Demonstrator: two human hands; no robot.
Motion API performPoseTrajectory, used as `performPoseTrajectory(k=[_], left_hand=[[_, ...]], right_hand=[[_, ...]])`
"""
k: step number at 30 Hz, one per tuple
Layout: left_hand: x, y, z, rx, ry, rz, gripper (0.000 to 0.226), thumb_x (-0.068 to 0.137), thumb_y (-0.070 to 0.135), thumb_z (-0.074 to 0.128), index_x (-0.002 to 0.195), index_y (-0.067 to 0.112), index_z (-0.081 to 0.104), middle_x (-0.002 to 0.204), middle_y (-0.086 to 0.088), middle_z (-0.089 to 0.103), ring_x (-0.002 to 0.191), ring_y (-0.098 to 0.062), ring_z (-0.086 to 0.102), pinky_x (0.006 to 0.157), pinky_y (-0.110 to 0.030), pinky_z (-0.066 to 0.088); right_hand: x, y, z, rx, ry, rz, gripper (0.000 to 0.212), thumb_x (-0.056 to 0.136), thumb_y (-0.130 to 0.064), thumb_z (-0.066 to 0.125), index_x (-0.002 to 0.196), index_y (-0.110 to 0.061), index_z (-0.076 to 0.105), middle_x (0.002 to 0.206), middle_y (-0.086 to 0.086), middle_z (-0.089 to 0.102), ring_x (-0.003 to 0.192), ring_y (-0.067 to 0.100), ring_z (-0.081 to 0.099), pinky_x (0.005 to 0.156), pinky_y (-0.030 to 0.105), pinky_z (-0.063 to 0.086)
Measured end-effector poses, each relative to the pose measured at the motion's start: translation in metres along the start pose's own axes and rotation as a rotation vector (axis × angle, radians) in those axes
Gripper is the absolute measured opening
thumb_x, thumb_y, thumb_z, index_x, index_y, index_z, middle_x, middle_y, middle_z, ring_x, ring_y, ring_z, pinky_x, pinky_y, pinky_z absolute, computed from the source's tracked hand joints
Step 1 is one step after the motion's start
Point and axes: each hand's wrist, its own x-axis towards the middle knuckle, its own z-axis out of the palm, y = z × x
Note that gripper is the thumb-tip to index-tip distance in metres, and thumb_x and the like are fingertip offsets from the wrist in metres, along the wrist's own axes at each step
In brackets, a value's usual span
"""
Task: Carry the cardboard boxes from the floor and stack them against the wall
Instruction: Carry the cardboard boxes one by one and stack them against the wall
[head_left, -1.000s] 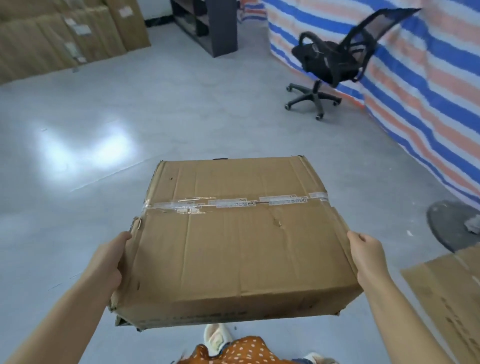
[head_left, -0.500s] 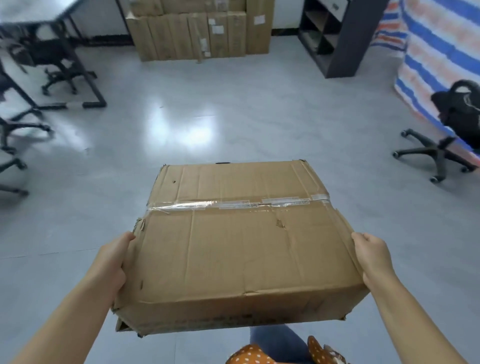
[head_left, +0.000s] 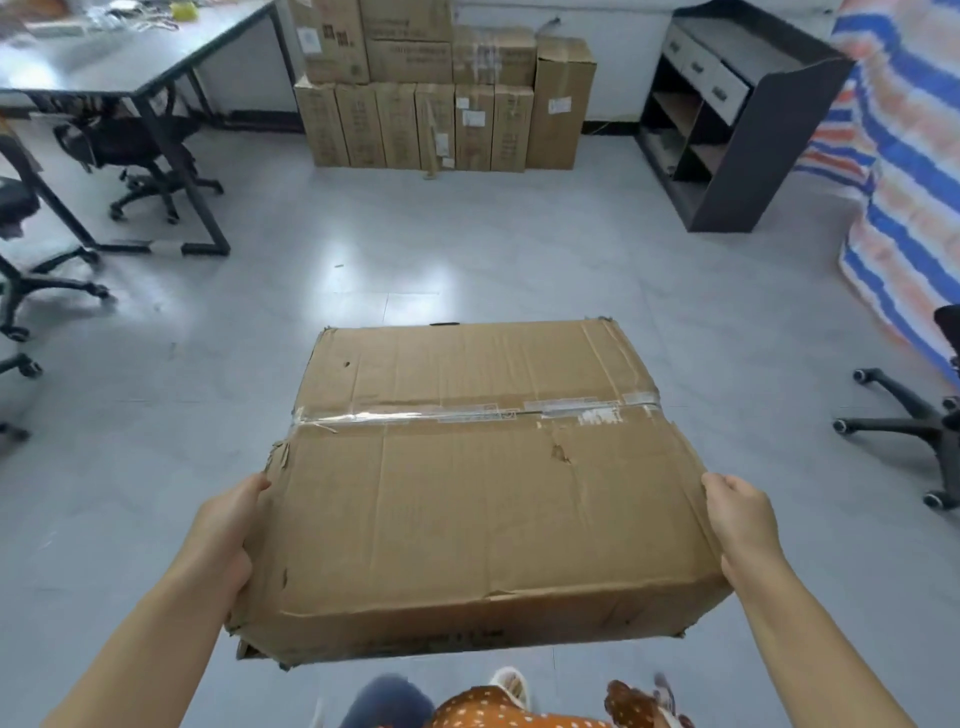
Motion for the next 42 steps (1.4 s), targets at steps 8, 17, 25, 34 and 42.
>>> performPoseTrajectory(k=[8, 17, 25, 34, 42], left_hand=[[0.094, 0.078, 0.082, -0.004, 0.037, 0.006, 0.015, 0.088, 0.022, 0.057, 0.09, 0.008, 0.055, 0.087, -0.009, 0.052, 0.087, -0.025, 0.046, 0.069, -0.033, 0.034], [0.223, 0.227, 0.158, 0.083, -0.056, 0.003, 0.019, 0.085, 0.027, 0.058, 0.08, 0.009, 0.058, 0.094, -0.012, 0.056, 0.086, -0.029, 0.051, 0.074, -0.038, 0.037], [0.309, 0.334, 0.237, 0.106, -0.087, 0.016, 0.02, 0.085, 0.026, 0.056, 0.093, 0.007, 0.057, 0.097, -0.013, 0.055, 0.088, -0.027, 0.049, 0.075, -0.038, 0.034], [0.38, 0.423, 0.361, 0.096, -0.066, -0.004, 0.041, 0.088, 0.029, 0.056, 0.12, 0.003, 0.058, 0.123, -0.016, 0.057, 0.114, -0.035, 0.053, 0.087, -0.041, 0.04], [0.426, 0.504, 0.461, 0.058, 0.004, 0.009, 0.008, 0.086, 0.018, 0.052, 0.083, 0.01, 0.053, 0.086, -0.013, 0.049, 0.078, -0.025, 0.043, 0.068, -0.036, 0.031]], right_hand=[[0.095, -0.073, 0.056, 0.006, 0.031, -0.009, 0.035, 0.088, -0.01, 0.043, 0.063, -0.021, 0.021, 0.061, 0.001, 0.018, 0.06, 0.018, 0.017, 0.06, 0.035, 0.011], [0.196, -0.177, 0.153, 0.046, 0.12, -0.011, 0.036, 0.087, -0.011, 0.044, 0.063, -0.021, 0.02, 0.061, 0.001, 0.016, 0.06, 0.017, 0.017, 0.06, 0.035, 0.01], [0.281, -0.25, 0.206, 0.067, 0.2, 0.028, 0.033, 0.086, -0.012, 0.045, 0.063, -0.019, 0.022, 0.061, 0.001, 0.019, 0.059, 0.018, 0.017, 0.057, 0.034, 0.012], [0.443, -0.337, 0.25, 0.042, 0.146, 0.021, 0.035, 0.086, -0.011, 0.043, 0.062, -0.021, 0.019, 0.06, 0.001, 0.016, 0.059, 0.018, 0.016, 0.058, 0.034, 0.01], [0.594, -0.443, 0.287, -0.036, 0.095, -0.085, 0.026, 0.086, -0.01, 0.042, 0.067, -0.016, 0.027, 0.063, 0.004, 0.022, 0.058, 0.019, 0.018, 0.056, 0.035, 0.011]])
